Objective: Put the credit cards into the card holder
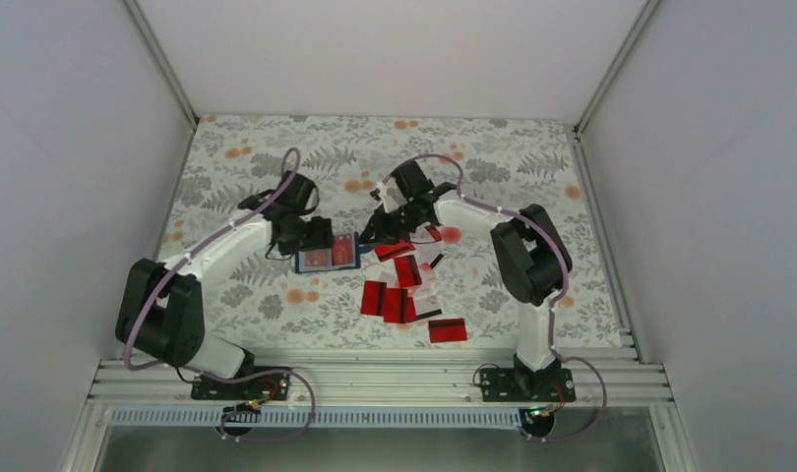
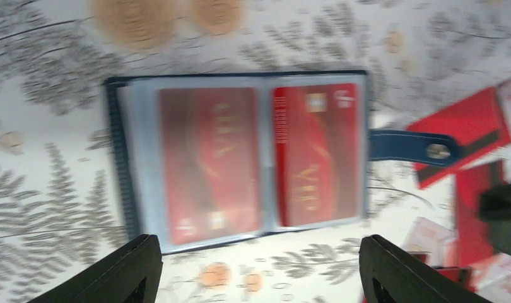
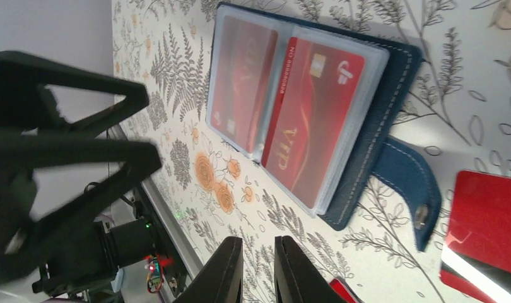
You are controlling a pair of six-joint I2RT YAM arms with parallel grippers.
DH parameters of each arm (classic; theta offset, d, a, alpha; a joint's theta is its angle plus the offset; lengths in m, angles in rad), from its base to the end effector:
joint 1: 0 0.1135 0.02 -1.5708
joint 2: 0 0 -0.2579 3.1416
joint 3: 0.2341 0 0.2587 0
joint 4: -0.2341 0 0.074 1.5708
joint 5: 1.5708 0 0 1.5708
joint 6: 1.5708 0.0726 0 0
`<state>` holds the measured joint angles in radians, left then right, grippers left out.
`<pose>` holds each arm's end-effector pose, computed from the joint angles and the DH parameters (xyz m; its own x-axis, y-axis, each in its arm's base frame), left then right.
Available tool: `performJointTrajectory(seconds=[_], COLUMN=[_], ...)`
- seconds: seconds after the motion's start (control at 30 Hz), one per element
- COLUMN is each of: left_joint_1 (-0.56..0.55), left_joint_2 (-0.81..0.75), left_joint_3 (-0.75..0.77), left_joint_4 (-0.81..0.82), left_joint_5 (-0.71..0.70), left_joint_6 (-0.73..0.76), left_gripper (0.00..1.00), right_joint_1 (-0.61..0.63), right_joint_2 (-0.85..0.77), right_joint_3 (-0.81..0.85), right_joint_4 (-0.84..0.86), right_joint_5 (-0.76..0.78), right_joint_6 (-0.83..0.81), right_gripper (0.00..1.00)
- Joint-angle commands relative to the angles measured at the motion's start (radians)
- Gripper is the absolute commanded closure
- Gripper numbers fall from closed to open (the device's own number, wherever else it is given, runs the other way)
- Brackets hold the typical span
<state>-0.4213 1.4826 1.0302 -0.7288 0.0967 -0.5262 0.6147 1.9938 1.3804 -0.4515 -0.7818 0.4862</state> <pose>0.2758 -0.1313 0.1791 -0.9512 -0.1215 -0.2836 -0.0431 0.9625 -0.2680 0.3193 0.2880 0.1431 -0.9534 -0.2671 -0.1405 -0.2745 0.5742 0.7713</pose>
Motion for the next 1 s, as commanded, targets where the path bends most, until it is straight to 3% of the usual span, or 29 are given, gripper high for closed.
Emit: performJointTrajectory(seconds=[0.0, 0.4, 0.97], left_joint_1=[0.133, 0.311, 0.334], left_joint_2=[-0.039, 0.103, 0.253], left_joint_3=[-0.092, -0.122, -0.085], left_joint_4=[0.061, 0.169, 0.194], left_joint_5=[0.123, 0.271, 0.331], left_joint_6=[0.126, 0.25, 0.319], left_gripper=[0.22, 0.26, 0.33], right_joint_1=[0.031, 0.056, 0.058], right_joint_2=[0.005, 0.138, 0.272], right_joint_3=[0.055, 0.216, 0.198], right_joint_4=[0.016, -0.043, -0.084], right_joint_5=[-0.028, -0.038, 0.108], right_joint_6=[0.0, -0.026, -0.074], right_gripper=[0.86, 0.86, 0.87])
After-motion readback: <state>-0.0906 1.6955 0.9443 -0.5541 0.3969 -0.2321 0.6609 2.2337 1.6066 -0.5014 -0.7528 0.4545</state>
